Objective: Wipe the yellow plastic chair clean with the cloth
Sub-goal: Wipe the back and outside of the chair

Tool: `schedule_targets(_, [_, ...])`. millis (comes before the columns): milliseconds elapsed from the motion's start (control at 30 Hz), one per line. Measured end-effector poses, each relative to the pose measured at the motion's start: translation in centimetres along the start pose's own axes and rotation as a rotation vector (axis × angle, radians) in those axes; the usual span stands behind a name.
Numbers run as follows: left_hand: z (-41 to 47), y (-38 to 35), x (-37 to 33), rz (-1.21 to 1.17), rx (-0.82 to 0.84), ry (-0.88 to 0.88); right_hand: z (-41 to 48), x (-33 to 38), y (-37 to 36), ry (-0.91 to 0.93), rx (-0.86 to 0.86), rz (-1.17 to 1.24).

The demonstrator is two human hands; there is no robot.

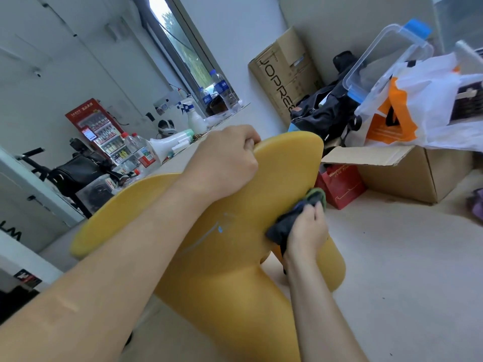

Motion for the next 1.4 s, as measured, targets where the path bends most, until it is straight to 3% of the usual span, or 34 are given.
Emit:
schedule_targets(167, [1.4, 0.1, 0.9, -0.179, 0.069, 0.137, -11.9, 9.8, -4.2, 0.848, -0.040, -0.092])
schedule_targets(233, [0.9, 0.3, 1.3, -0.324, 0.088, 0.140, -13.6, 9.2, -4.5, 0.970, 0.005, -0.089])
schedule_targets(300, [0.5, 0.3, 0.9, -0.291, 0.138, 0.057, -11.8, 7.5, -3.5, 1.003, -0.025, -0.022])
schedule_targets(367, [-0.1, 0.2, 0.8, -0.160, 0.139, 0.030, -9.0, 5.2, -2.3, 0.861, -0.087, 0.012])
schedule_targets(500, [-2.1, 0.5, 1.0, 0.043, 0.108, -0.050, -3.9, -0.6, 0.0, 0.211, -0.102, 0.079])
schedule_targets(600, [-4.1, 0.3, 2.3, 0.194, 0.091, -0.073, -1.9, -4.4, 0.8, -0.119, -0.049, 0.111])
schedule_targets(700, [-5.1, 0.1, 2.6, 0.251, 0.007, -0.098, -1.5, -6.3, 0.6, -0.360, 0.012, 0.216])
schedule_targets(800, [-4.9, 0.1, 2.4, 0.223, -0.002, -0.093, -2.4, -5.7, 0.4, -0.426, -0.006, 0.280])
schedule_targets(900, [-4.5, 0.1, 2.0, 0.244, -0.021, -0.091, -5.0, -1.4, -0.3, -0.146, -0.081, 0.193])
schedule_targets(1067, [-0.1, -0.8, 0.6, -0.022, 0.096, -0.126, -11.1, 7.7, -3.5, 0.735, -0.037, 0.003])
schedule_targets(1133, [0.7, -0.9, 0.8, -0.175, 0.127, -0.103, -11.1, 7.2, -3.5, 0.938, -0.004, -0.040])
schedule_targets(1200, [0.2, -0.5, 1.5, -0.261, 0.188, -0.051, -9.5, 4.7, -2.8, 1.012, -0.010, -0.077])
schedule_targets(1233, [-0.2, -0.2, 1.9, -0.275, 0.216, -0.031, -8.2, 2.7, -2.2, 0.932, -0.029, -0.074])
schedule_targets(1333, [-2.4, 0.4, 3.9, -0.092, 0.146, -0.002, -5.6, -3.9, -0.2, 0.224, -0.033, -0.042])
schedule_targets(1400, [-4.0, 0.4, 5.4, -0.059, 0.037, 0.052, -5.3, -6.7, 0.2, -0.054, 0.004, -0.015])
Point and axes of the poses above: each hand's wrist, its own z-axis towards the middle knuckle, its own y-axis out of the back of the hand, x = y × z, the point moved 4 cm from there along z, towards the middle knuckle, and after that the axes turned 7 degrees about z, right-handed, at the moved point
